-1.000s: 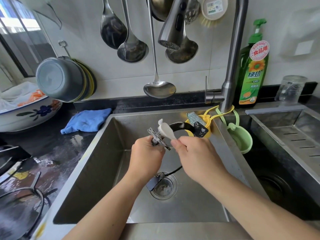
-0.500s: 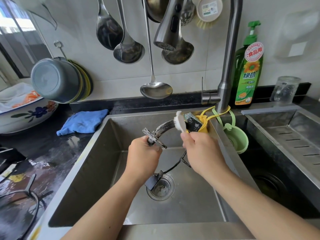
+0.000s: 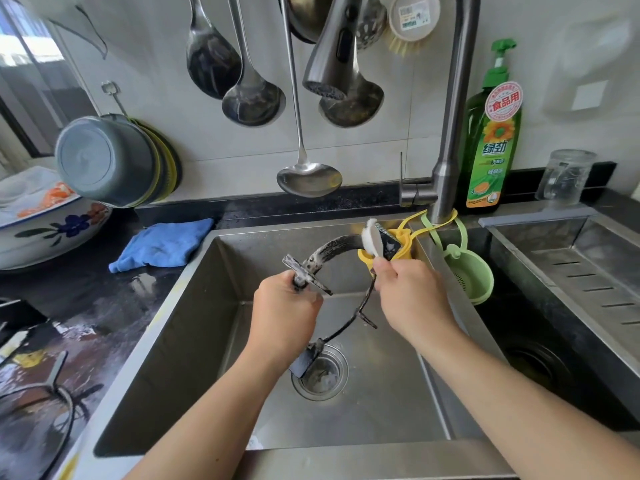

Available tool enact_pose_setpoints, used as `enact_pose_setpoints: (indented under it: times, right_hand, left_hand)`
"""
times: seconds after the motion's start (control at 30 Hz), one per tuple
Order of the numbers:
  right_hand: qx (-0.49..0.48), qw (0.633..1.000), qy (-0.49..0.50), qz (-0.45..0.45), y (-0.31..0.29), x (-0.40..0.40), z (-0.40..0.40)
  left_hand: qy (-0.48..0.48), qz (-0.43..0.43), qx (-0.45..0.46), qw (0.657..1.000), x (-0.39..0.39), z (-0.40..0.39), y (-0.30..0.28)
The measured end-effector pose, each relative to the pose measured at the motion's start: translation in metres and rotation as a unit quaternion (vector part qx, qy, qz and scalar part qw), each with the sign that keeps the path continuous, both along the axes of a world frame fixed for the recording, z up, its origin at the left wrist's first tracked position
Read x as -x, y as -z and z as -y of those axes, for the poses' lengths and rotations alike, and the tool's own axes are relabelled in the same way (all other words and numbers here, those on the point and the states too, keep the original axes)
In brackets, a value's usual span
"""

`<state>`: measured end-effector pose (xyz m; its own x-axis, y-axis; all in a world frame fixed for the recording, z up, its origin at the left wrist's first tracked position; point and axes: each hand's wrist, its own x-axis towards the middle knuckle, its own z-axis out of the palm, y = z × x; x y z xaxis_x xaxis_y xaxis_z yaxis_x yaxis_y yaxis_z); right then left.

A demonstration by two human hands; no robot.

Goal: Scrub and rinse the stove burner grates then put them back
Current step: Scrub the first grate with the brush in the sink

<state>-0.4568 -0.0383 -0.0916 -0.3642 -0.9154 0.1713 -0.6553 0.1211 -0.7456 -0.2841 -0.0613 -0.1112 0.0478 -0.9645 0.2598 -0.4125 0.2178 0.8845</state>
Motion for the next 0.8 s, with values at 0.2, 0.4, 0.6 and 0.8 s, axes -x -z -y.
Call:
enact_pose_setpoints:
  times: [0.2,0.4,0.6,0.8]
  right_hand:
    - [0.023,0.995,-0.101,-0.002,-0.003,-0.017,-0.013]
    - [0.029,0.979,-0.196,-0.044,-0.005,-0.026,-0.022]
    - [0.063,0.989,-0.121,-0.065,-0.005,-0.028,-0.020]
    - [-0.008,1.000,-0.011,0.007,0.003,0.000,0.001]
  left_hand:
    - [-0.009,-0.025,-0.003,1.000,0.001,0.002,-0.001]
    - [0.003,-0.002,0.002,1.000,-0.005,0.003,0.002]
    - [-0.006,-0.022,-0.001,1.000,0.002,0.003,0.000]
    - [-0.007,-0.005,-0.002,1.000,-0.003,0.004,0.002]
